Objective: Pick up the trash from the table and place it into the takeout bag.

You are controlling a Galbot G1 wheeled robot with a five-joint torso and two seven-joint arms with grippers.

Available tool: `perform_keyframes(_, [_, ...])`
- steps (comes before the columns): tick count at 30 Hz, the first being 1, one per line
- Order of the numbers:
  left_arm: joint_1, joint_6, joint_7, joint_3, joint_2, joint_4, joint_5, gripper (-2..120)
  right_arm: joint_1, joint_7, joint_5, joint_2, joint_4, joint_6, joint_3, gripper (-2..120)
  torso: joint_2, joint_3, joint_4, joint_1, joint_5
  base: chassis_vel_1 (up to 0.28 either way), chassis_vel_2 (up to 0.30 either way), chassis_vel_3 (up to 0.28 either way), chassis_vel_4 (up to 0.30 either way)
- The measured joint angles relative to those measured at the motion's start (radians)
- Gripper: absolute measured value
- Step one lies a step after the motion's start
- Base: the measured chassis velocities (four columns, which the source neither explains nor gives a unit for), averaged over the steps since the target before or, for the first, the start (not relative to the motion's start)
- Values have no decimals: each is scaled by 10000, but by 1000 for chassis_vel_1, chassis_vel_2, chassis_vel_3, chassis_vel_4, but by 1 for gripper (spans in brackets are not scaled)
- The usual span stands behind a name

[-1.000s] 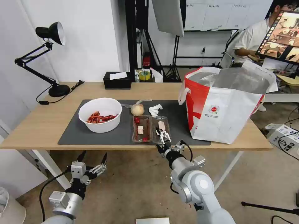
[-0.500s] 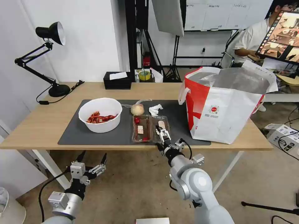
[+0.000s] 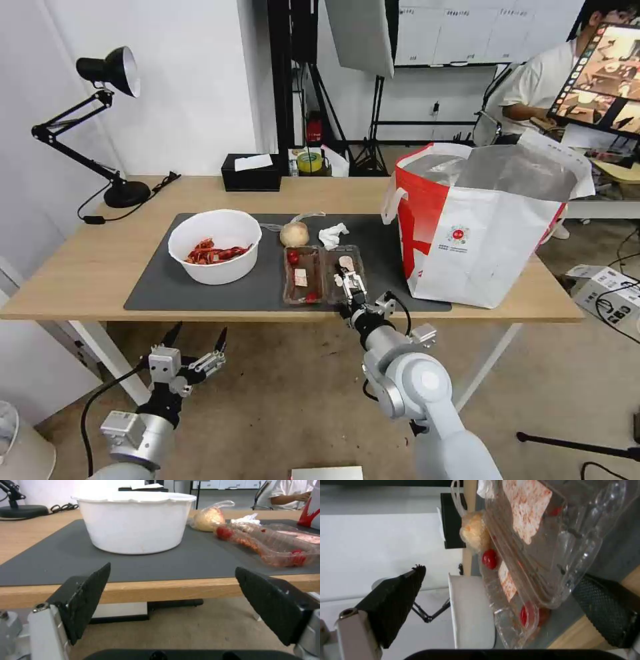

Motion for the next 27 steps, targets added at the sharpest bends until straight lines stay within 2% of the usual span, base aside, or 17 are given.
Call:
perform_keyframes(10, [-29,0,0,3,10,3,-12,100,457,0,-52,-88,-282,-1,66,100,0,0,0,0,0,0,0,0,0])
perform_keyframes(19, [-27,0,1,-12,6,-67,-23,100,777,-6,-174,-409,314,-164,66,100,0,0,0,0,1,0,0,0,0])
perform_keyframes(21, [19,0,1,-72,-31,-103,-23,100,1088,17,-20,-617,304,-476,-205,100,0,0,0,0,0,0,0,0,0])
perform_keyframes(27, [70,-1,0,-140,-69,-166,-23,100,1321,140,78,-571,207,-693,-443,100,0,0,-1,0,0,0,0,0,0])
